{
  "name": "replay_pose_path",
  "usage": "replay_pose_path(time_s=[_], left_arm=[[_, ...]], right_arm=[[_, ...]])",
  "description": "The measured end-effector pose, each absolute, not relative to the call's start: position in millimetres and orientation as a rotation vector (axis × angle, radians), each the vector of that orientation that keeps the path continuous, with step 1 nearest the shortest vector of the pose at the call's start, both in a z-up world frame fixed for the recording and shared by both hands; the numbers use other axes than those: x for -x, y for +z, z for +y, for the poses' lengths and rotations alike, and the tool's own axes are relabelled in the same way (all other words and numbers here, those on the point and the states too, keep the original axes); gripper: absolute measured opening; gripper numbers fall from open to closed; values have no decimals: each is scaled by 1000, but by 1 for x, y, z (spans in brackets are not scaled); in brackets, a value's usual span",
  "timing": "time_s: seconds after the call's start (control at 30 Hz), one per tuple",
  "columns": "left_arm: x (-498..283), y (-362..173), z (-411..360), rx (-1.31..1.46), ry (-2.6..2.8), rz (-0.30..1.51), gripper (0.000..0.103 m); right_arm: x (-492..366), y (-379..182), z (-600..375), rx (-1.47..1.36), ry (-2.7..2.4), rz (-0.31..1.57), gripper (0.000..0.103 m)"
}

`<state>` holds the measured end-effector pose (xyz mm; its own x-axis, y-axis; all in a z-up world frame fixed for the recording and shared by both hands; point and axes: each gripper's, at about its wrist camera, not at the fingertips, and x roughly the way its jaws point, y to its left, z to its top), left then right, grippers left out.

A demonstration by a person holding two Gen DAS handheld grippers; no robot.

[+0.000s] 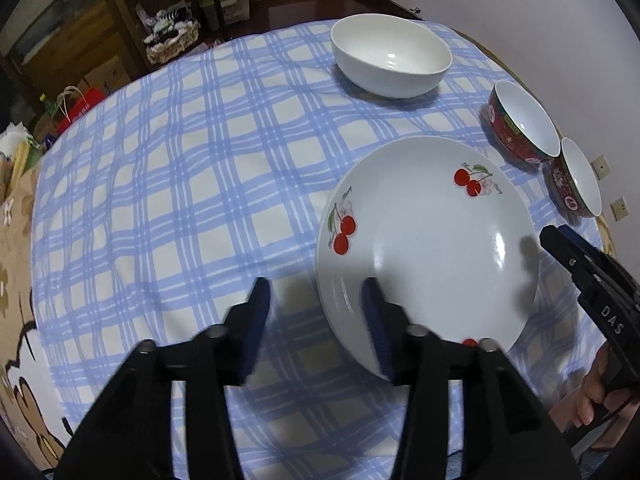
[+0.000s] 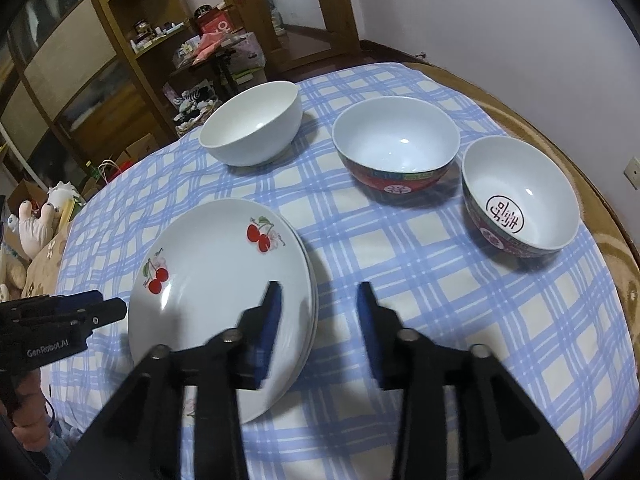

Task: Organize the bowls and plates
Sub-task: 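Lower both held cherry plates onto the plate stack, then open both tools and withdraw them from the plate stack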

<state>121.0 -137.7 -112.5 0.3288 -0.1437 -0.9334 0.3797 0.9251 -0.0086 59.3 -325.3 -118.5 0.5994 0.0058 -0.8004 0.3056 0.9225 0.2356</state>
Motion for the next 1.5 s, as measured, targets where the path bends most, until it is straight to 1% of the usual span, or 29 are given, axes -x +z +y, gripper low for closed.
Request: replay_pose_path(time_s=[0.03, 0.1, 0.17, 0.27, 0.33, 0.43, 0.5, 0.7, 1.1, 1.5], left_arm=[[-120, -111, -138, -237, -344, 1180, 52], [-120, -109, -139, -239, -350, 1174, 56], [-121, -107, -138, -220, -359, 1174, 69], [-120, -102, -137, -207, -358, 1158, 76], [-120, -99, -136, -198, -351, 1153, 82], [-121, -93, -133, -176, -341, 1137, 87], [-122, -91, -132, -174, -330, 1131, 88], [-125, -86, -128, -178, -316, 1119, 88], [-124, -68, -126, -158, -311, 1062, 88], [-137, -61, -127, -164, -297, 1030, 88]], right_arm=[[-59, -118, -326, -370, -182, 913, 54], [-58, -116, -327, -374, -186, 906, 62], [-57, -115, -329, -384, -190, 903, 67], [-57, -115, -331, -399, -197, 907, 76], [-57, -115, -333, -407, -203, 904, 88], [-56, -113, -335, -416, -205, 889, 98], [-56, -112, -337, -422, -204, 880, 101], [-55, -110, -339, -425, -209, 871, 101], [-45, -87, -350, -389, -260, 775, 101], [-46, -75, -358, -390, -237, 737, 101]])
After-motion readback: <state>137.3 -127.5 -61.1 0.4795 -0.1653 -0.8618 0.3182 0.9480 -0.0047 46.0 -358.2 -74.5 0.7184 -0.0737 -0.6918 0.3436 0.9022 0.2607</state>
